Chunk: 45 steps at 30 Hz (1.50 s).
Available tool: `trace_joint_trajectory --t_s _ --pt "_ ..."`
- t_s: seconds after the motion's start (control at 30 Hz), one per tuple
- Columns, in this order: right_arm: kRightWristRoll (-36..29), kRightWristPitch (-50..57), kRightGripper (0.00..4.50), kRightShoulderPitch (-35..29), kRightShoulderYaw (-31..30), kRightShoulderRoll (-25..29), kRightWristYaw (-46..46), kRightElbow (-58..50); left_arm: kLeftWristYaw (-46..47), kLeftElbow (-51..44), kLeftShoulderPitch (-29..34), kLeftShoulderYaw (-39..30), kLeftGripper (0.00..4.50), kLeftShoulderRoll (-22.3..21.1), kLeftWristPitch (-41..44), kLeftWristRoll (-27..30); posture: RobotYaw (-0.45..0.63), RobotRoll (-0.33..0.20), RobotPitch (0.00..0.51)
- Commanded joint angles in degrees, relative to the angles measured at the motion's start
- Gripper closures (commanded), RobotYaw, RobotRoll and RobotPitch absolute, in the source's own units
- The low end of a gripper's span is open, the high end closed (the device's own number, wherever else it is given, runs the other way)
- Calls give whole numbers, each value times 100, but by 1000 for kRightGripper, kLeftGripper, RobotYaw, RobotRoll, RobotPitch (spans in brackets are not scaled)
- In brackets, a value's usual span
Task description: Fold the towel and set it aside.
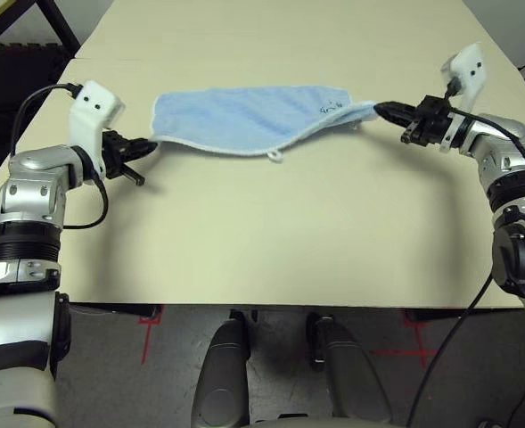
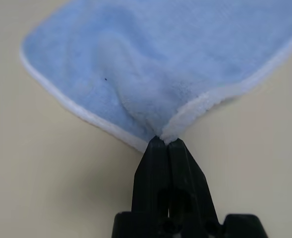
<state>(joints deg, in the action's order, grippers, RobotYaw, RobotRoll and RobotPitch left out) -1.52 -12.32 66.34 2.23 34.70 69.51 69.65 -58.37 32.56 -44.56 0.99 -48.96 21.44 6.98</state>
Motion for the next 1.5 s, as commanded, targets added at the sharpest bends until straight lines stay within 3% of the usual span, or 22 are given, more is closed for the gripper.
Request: trace_joint_trajectory --t_s 0.03,0.2,0.33,0.6,0.77,1.03,1.33,1.5 --pt "256 -204 4500 -164 -296 236 619 -129 -857 -198 157 275 4473 -398 235 -49 52 0 223" --pt "351 -275 4500 -417 -567 368 1506 -339 -1862 -145 110 570 4473 -751 434 -79 50 0 222" --pt "452 -331 4500 -663 -825 504 2114 -609 -2566 -31 20 964 4473 -1060 -9 -398 46 0 220" --pt "803 -1054 4500 -735 -1033 941 1968 -424 -3377 816 -544 1082 4473 -1343 -787 -652 44 0 217" --pt "703 -1234 4500 -777 -976 984 2168 -363 -3413 1025 -623 1457 4473 -1703 -1133 -459 46 0 217" --pt "-482 -742 4500 -1140 -1910 1263 2299 -1265 -3413 816 -565 2085 4473 -2130 -1179 119 45 0 218" --pt "-1974 357 4500 -1616 -2971 2033 2299 -2816 -3413 425 -525 2853 4473 -2673 -1224 832 37 0 222" --pt "-2315 731 4500 -1655 -3263 2271 2299 -3323 -3413 196 -562 3155 4473 -2828 -1101 1152 35 0 222"
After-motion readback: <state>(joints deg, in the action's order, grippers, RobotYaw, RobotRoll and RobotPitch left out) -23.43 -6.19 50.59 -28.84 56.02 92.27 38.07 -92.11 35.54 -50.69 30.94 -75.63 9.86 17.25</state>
